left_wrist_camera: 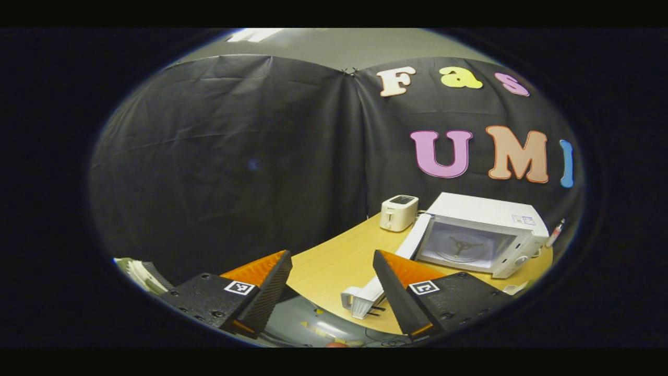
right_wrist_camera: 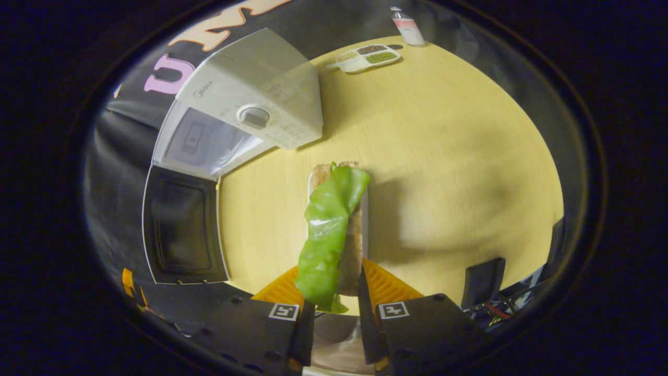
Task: Open the microwave oven with the left hand, put the food in, and close the microwave oven.
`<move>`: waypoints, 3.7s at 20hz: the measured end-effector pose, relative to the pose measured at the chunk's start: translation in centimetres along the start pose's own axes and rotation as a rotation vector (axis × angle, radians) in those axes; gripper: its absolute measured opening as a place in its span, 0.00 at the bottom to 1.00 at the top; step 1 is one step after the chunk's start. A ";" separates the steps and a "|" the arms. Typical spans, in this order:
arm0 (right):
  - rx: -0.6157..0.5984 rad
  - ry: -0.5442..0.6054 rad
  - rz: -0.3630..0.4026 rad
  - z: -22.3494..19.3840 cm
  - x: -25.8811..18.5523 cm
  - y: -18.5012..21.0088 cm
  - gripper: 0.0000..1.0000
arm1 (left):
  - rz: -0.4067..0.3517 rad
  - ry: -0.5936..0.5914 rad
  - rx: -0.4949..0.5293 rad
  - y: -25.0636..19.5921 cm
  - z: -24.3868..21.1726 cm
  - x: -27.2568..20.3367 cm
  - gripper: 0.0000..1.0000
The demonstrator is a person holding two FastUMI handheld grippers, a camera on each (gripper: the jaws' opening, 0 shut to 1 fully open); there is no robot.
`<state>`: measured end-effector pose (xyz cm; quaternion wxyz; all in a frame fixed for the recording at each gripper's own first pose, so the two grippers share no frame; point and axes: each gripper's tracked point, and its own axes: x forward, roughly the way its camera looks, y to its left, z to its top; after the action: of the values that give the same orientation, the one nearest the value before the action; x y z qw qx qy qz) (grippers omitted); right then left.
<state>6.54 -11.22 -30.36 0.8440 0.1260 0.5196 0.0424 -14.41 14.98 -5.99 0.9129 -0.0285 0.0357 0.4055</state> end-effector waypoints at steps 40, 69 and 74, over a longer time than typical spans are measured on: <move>0.314 -0.520 0.248 5.7 9.4 32.7 0.32 | -0.500 0.197 0.097 1.8 -7.7 20.3 0.92; 0.291 -0.698 -0.029 15.3 17.4 28.9 0.57 | -0.504 0.389 0.157 4.3 -12.8 22.1 0.91; 0.207 -0.762 -0.102 15.8 15.9 27.7 0.84 | -0.525 0.388 0.162 3.0 -12.9 22.2 0.92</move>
<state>29.49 16.03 -30.27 0.9601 0.1912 0.1765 -0.1021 -2.31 32.30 -20.90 0.9617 -0.0406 0.2326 0.1395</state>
